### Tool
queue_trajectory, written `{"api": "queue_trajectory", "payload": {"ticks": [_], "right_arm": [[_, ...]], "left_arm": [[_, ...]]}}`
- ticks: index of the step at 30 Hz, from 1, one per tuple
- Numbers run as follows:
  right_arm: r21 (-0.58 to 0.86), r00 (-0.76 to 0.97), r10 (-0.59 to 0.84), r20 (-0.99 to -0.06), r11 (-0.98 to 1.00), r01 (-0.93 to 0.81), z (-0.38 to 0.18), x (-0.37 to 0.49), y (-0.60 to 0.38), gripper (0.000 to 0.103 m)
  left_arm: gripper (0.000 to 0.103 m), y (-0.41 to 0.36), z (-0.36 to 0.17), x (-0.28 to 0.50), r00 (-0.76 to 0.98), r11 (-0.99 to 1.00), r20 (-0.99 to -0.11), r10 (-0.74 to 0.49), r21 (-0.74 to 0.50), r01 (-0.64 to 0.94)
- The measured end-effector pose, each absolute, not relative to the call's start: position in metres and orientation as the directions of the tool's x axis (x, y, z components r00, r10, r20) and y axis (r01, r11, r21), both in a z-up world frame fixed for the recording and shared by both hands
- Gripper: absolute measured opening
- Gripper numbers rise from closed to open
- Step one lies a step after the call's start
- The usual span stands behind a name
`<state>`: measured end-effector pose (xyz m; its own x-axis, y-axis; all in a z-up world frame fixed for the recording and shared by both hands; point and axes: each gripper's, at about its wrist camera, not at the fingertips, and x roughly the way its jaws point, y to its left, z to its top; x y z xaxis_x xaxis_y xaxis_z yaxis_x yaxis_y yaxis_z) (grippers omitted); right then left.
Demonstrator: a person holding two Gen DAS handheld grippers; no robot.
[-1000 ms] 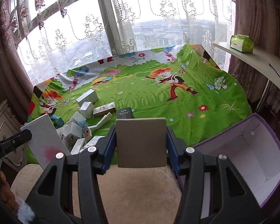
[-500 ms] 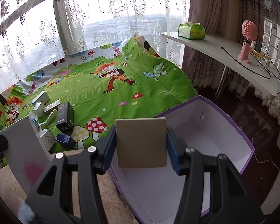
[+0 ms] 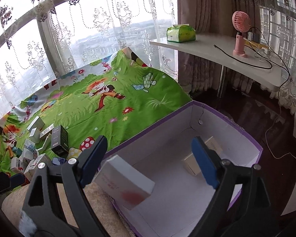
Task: Organize rigid objects
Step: 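Carry both boxes to the purple storage box and open both tools, then return both tools to the boxes on the green sheet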
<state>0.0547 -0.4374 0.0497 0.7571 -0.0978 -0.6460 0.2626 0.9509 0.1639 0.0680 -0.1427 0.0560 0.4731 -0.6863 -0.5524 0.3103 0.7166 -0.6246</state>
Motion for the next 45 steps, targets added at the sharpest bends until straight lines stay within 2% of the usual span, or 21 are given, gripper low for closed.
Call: {"api": "queue_trajectory", "payload": {"ticks": [5,12,14,21,29,45], "right_arm": [[0.186,0.755,-0.036,-0.655,0.960,0.207,0.046,0.057,-0.427,0.089],[0.169,0.752,0.029,-0.658,0.980,0.109,0.047,0.060,-0.404,0.089],[0.150,0.743,0.043,-0.668,0.986,0.078,0.045,0.063,-0.394,0.089],[0.214,0.700,0.172,-0.693,0.976,-0.027,0.039,0.073,-0.371,0.089],[0.186,0.621,0.220,-0.753,0.975,-0.119,0.028,0.090,-0.333,0.089],[0.152,0.531,0.285,-0.798,0.948,-0.280,0.018,0.114,-0.269,0.089]], "left_arm": [[0.077,-0.125,0.062,0.067,0.537,0.816,-0.625,-0.566,-0.515,0.261],[0.077,-0.083,0.061,0.063,0.635,0.905,-0.665,-0.393,-0.401,0.140],[0.076,-0.068,0.058,0.063,0.640,0.908,-0.672,-0.373,-0.406,0.103],[0.075,-0.021,0.046,0.055,0.653,0.911,-0.696,-0.299,-0.412,-0.022],[0.075,0.006,0.032,0.059,0.621,0.908,-0.748,-0.233,-0.396,-0.137],[0.075,-0.010,0.008,0.120,0.510,0.963,-0.857,-0.071,-0.192,-0.189]]}}
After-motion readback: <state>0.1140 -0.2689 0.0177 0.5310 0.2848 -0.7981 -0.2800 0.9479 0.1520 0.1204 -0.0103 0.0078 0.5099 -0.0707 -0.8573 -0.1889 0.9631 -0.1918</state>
